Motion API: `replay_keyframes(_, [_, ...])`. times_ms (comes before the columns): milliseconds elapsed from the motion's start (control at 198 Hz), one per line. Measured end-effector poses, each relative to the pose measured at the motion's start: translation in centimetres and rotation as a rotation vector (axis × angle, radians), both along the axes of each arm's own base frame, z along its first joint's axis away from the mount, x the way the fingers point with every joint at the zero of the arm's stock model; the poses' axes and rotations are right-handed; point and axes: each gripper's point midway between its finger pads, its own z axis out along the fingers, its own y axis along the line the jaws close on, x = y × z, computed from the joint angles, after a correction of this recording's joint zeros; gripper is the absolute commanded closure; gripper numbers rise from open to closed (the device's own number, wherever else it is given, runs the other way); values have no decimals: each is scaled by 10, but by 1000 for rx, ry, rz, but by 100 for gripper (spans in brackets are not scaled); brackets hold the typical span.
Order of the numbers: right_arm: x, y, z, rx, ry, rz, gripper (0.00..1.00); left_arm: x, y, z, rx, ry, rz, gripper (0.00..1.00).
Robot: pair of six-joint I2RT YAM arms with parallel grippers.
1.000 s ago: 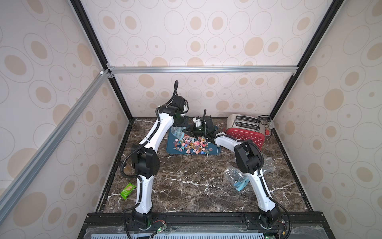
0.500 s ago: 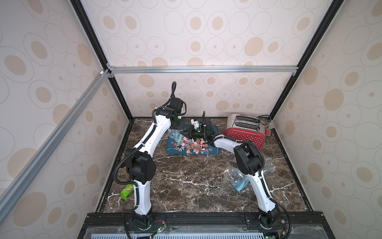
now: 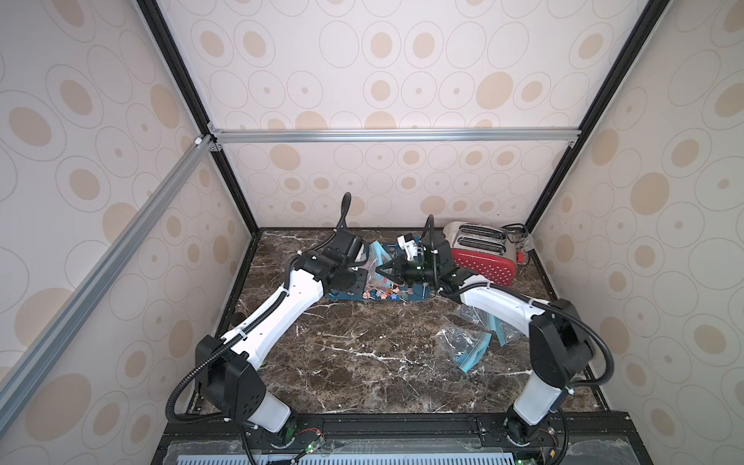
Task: Pour candies out of the ziploc bag
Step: 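Pour the candies out of the ziploc bag onto the tray, then place the ziploc bag at the center of the board.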
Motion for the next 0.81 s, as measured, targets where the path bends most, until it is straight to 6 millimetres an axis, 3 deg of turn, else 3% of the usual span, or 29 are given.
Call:
replay_keyframes(116, [-30, -30, -17, -107, 14, -20, 100, -18, -19, -15, -22, 26, -30, 1])
replay_keyframes(232, [-61, -61, -41, -208, 44, -37, 100, -30, -27, -12, -70, 7, -35, 0])
replay_keyframes(419, [-102, -104, -79, -314, 99, -70, 100, -44, -19, 18, -166, -87, -19, 1])
replay_keyframes(530, [-120, -121, -108, -361, 152, -82, 100, -49, -13, 28, -189, -124, -8, 1])
replay_keyframes(661, [-134, -133, -136, -409, 211, -84, 100, -51, -11, 25, -189, -119, 3, 1])
replay_keyframes(721, [-138, -137, -142, -427, 227, -88, 90, -52, -10, 21, -183, -110, 9, 1])
replay_keyframes(807, [-139, -139, -144, -437, 230, -87, 59, -53, -8, 17, -177, -102, 14, 1])
